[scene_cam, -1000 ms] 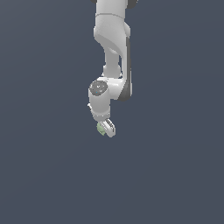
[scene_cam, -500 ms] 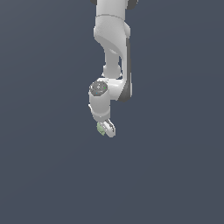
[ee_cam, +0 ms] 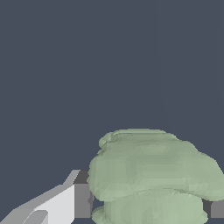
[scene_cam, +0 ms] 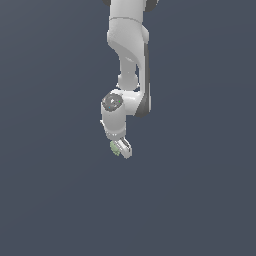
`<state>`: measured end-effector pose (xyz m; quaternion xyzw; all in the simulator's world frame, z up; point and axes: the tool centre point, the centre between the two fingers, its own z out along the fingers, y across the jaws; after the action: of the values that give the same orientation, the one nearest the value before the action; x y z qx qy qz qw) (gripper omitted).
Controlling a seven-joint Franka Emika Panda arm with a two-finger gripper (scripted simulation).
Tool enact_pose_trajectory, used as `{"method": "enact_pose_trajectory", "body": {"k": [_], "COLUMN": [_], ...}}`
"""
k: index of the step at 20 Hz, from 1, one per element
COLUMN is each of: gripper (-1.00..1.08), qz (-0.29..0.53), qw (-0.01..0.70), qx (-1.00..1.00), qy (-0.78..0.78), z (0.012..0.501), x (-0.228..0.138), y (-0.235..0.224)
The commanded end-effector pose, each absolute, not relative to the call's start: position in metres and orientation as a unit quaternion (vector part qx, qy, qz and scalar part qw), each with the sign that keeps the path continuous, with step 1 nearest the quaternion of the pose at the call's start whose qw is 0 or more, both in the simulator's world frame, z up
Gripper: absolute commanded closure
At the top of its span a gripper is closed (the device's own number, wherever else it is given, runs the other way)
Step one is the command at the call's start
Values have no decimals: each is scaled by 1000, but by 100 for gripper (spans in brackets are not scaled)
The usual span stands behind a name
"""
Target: Pick up the object and move it to a goal position.
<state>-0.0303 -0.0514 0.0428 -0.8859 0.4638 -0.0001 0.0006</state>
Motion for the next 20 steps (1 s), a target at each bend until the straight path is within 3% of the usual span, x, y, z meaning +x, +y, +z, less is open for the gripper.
{"method": "enact_pose_trajectory", "body": {"k": [1, 20], "gripper": [108, 108], "qz": [0, 0], "qw": [1, 0], "qx": [-886, -886], "qy": [464, 464], "z": [43, 49], "x": [-25, 65], "y": [-53, -75]}}
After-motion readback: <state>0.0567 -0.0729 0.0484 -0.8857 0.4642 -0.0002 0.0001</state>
